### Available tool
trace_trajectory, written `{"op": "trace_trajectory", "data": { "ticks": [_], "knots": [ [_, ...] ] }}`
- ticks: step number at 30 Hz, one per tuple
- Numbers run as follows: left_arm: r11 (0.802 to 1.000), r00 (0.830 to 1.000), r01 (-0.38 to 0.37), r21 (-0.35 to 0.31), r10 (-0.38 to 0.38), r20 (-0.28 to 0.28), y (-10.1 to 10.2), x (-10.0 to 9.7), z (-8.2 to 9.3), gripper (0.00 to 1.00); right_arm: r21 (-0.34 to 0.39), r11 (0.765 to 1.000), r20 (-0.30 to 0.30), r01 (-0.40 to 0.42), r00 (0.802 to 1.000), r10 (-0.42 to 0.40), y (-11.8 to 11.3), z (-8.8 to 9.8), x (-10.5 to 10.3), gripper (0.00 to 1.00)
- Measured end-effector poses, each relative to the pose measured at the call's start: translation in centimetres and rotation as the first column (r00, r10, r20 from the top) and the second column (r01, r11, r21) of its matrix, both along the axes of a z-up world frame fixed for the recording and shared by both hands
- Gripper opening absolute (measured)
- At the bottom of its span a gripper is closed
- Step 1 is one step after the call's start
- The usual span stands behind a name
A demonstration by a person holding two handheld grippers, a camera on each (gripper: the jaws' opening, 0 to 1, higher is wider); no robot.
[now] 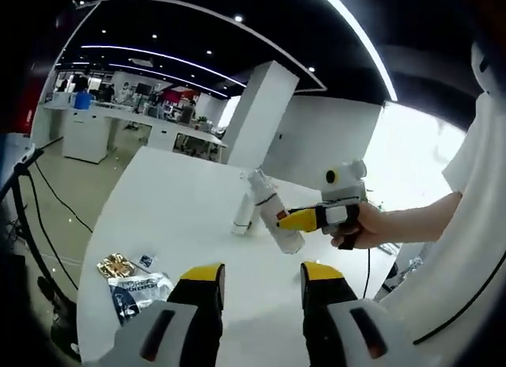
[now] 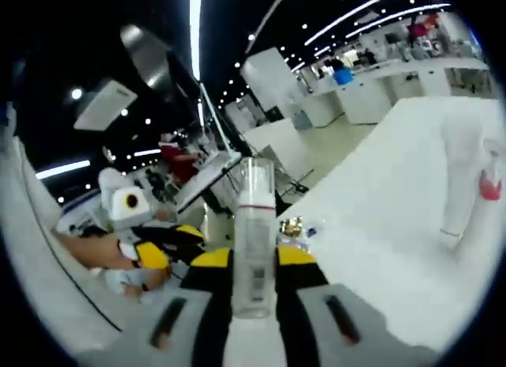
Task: Arrange the skincare products in the storage area until every visible bottle or jar stands upright without overlapping.
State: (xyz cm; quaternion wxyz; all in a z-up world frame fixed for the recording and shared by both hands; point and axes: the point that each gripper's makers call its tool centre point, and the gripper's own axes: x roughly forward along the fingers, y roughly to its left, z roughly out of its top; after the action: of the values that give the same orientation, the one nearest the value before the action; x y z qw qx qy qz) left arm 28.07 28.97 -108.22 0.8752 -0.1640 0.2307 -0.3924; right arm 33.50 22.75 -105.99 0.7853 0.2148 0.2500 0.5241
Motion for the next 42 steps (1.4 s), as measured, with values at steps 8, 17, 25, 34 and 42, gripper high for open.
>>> {"op": "trace_trajectory", "data": {
  "ticks": [8,17,25,34,42],
  "knots": [
    [0.984,0.995,0.099,-0.150,-0.102,-0.011,-4.4,0.7,2.0,0.41,0.181,0.983,-0.023,0.024,1.000,-0.020,0.1,3.9,-0.9,0.18],
    [0.903,0.975,0.187,-0.388,-0.219,-0.041,-7.8,-0.6,4.8,0.38,0.262,0.964,0.013,-0.044,0.999,0.042,0.5,5.9,-2.9,0.18],
    [0.845,0.953,0.236,-0.479,-0.297,-0.056,-8.5,-1.7,5.9,0.25,0.305,0.947,0.029,-0.103,0.995,0.099,0.8,6.6,-4.8,0.18],
    [0.864,0.942,0.307,-0.399,-0.336,-0.004,-9.5,-2.0,5.9,0.20,0.248,0.964,0.081,-0.096,0.994,0.078,-0.4,6.7,-5.2,0.19],
    [0.914,0.950,0.310,-0.260,-0.308,0.050,-10.3,-0.9,4.9,0.18,0.068,0.998,0.117,-0.008,0.993,0.000,-1.9,5.7,-4.2,0.21]
  ]
}}
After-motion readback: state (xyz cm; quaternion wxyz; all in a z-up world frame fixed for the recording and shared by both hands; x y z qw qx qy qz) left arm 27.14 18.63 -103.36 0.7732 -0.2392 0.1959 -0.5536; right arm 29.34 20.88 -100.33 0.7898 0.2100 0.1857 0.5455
